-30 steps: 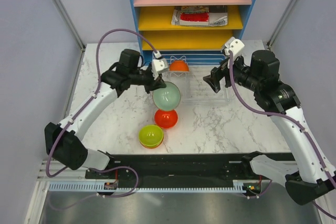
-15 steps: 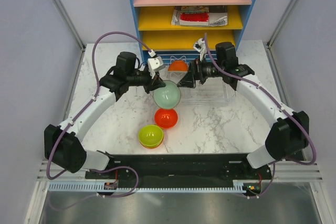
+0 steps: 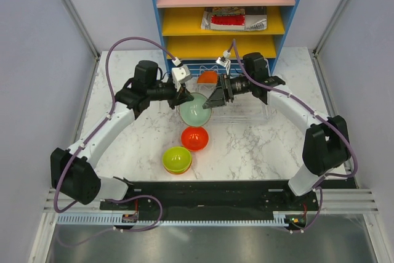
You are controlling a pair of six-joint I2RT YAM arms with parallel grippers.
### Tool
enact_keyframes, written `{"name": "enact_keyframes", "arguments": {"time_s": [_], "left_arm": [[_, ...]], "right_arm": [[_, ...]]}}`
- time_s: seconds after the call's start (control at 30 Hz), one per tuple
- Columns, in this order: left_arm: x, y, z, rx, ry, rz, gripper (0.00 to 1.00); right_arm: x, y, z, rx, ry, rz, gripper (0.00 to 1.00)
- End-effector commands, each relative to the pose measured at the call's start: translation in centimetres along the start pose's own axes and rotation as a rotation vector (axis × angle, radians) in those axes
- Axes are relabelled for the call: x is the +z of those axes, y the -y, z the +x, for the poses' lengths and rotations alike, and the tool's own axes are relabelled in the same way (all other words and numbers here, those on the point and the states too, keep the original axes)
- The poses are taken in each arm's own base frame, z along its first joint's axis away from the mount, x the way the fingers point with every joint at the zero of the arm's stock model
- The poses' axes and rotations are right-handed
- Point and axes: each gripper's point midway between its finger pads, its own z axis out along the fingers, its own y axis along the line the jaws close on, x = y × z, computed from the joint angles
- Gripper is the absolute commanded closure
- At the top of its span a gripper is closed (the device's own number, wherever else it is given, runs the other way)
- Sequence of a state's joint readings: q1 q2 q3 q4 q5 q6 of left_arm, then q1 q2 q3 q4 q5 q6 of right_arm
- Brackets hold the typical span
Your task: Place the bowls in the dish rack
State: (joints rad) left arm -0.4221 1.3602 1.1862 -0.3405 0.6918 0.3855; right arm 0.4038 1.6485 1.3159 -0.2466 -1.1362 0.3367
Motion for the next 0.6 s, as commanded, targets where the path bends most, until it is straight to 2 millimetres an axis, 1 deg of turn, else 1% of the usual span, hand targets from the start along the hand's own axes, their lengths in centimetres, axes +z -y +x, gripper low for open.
{"name": "enact_keyframes", "arguments": {"time_s": [0.0,0.17,0.2,0.3,0.33,0.37,0.4,0.43,0.5,0.53,0.57], "left_arm": [[-1.62,0.61,-4.48,0.065,0.135,0.004,0.98],[-1.69,0.65,-4.42,0.068,0.134,0.003,0.98],[-1.69,0.61,-4.44,0.071,0.135,0.001,0.98],[-1.72,0.66,-4.46,0.071,0.135,0.002,0.98],[-1.68,0.67,-4.43,0.070,0.135,0.004,0.98],[-1.74,0.65,-4.53,0.073,0.136,0.002,0.98],[-1.71,0.65,-4.43,0.072,0.135,0.002,0.98],[-1.73,0.65,-4.39,0.068,0.135,0.003,0.98],[-1.77,0.68,-4.45,0.072,0.136,0.004,0.98],[-1.75,0.63,-4.46,0.071,0.136,0.002,0.98],[-1.72,0.65,-4.33,0.069,0.134,0.003,0.98]], "right_arm": [[0.87,-1.08,0.50,-0.030,-0.028,-0.081,0.02],[1.25,-1.13,0.46,-0.023,-0.030,-0.094,0.02],[1.31,-1.10,0.59,-0.018,-0.031,-0.094,0.03],[1.37,-1.11,0.58,-0.015,-0.025,-0.100,0.18],[1.41,-1.30,0.21,-0.016,-0.013,-0.107,0.29],[1.39,-1.39,0.06,-0.009,-0.005,-0.113,0.35],[1.47,-1.39,0.32,0.002,-0.005,-0.122,0.42],[1.45,-1.71,-0.22,0.001,0.012,-0.134,0.59],[1.48,-1.73,-0.22,0.005,0.021,-0.140,0.76],[1.49,-1.83,-0.38,-0.003,0.027,-0.145,0.88],[1.52,-1.77,-0.37,0.005,0.028,-0.144,0.94]]}}
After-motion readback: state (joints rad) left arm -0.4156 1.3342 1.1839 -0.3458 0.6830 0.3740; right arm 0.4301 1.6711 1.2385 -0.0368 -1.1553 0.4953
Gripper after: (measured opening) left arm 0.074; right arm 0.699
